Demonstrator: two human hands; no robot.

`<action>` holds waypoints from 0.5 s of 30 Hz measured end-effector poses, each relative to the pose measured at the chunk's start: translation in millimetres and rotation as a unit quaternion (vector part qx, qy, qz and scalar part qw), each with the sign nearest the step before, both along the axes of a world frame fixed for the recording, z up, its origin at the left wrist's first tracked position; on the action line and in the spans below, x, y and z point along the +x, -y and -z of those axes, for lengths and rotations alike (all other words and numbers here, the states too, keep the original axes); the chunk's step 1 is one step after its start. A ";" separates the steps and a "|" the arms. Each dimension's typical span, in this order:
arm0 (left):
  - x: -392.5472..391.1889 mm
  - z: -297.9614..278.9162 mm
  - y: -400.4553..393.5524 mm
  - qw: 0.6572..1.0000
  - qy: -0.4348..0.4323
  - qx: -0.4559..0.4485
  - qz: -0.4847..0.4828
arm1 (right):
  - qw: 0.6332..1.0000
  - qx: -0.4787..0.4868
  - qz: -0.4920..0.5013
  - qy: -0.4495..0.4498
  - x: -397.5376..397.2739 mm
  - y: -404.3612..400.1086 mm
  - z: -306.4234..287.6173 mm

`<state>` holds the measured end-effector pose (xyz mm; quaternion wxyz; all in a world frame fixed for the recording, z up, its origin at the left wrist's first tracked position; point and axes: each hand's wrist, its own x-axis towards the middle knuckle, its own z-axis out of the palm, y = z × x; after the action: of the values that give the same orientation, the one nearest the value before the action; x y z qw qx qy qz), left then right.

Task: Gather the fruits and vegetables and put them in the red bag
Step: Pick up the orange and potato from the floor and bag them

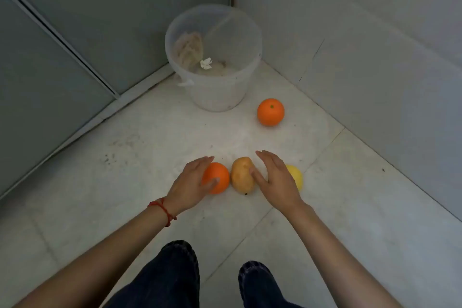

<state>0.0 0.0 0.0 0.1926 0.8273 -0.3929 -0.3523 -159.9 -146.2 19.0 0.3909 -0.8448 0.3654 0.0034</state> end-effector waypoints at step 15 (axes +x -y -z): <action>0.2 32.9 6.2 0.960 -0.156 -0.039 -0.231 | 0.995 0.068 0.031 -0.072 27.6 -10.5 42.3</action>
<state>0.2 -6.2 -32.9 0.3594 0.8222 -0.1694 -0.4075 -132.3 -135.7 -23.3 0.4197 -0.8023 0.4173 0.0775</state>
